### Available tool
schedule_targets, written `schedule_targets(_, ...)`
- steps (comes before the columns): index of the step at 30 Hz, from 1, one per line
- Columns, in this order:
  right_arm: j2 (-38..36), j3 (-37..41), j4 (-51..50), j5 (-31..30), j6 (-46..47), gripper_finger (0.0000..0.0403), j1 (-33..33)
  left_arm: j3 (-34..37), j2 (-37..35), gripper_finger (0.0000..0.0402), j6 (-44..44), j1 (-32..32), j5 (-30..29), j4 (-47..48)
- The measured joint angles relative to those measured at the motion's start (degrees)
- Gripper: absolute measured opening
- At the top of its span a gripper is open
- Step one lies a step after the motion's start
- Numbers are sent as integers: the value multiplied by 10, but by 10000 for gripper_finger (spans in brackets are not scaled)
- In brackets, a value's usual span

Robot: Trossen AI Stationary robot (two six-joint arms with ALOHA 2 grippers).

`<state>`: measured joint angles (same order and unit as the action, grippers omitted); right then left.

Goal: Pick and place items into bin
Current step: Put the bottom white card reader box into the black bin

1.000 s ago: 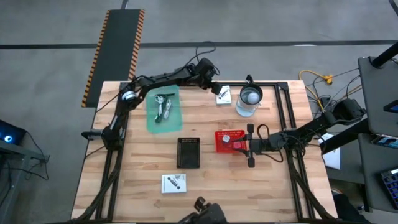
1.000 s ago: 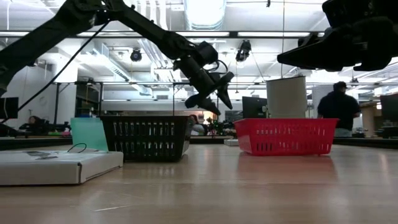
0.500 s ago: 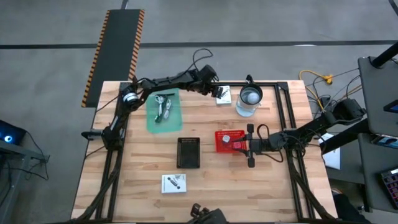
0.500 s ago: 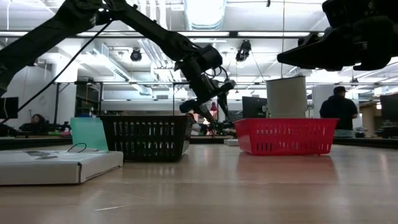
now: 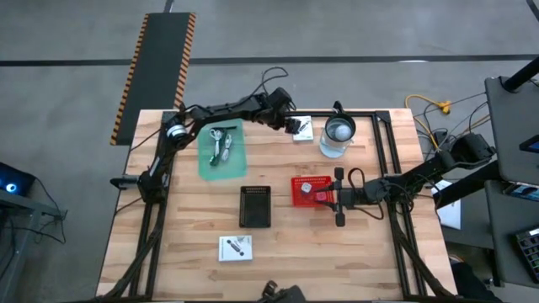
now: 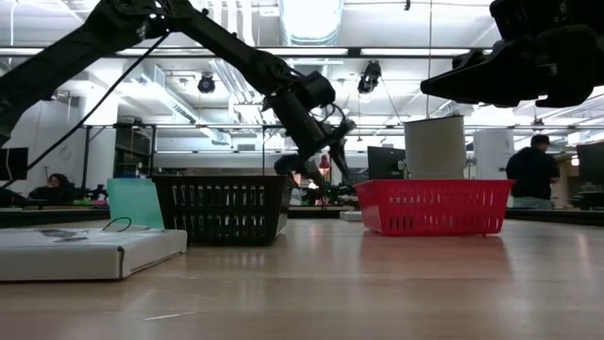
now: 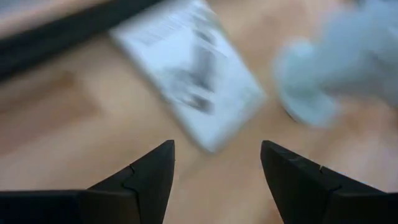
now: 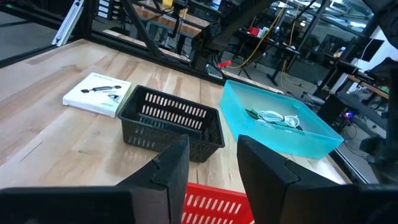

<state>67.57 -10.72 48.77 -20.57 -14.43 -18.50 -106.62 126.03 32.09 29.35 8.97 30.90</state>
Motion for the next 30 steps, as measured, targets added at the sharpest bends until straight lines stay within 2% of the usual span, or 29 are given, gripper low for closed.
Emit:
schedule_targets(4,0,0,-1,0,5,118,0,2,-25,221,-74,-18,117,44)
schedule_targets(8,0,0,-3,0,4,116,0,3,-62,221,-118,-50,128,134)
schedule_targets(11,0,0,-5,0,5,118,0,3,-102,221,-124,-88,89,217)
schedule_targets(15,0,0,-5,0,5,121,0,12,-155,221,-115,-164,-11,316)
schedule_targets(19,0,0,-4,0,4,118,0,22,-198,221,-93,-251,-76,368)
schedule_targets(22,0,0,-5,0,4,115,0,22,-213,221,-54,-317,-96,379)
schedule_targets(30,-1,-1,-3,0,3,117,0,52,-209,221,-56,-472,-96,389)
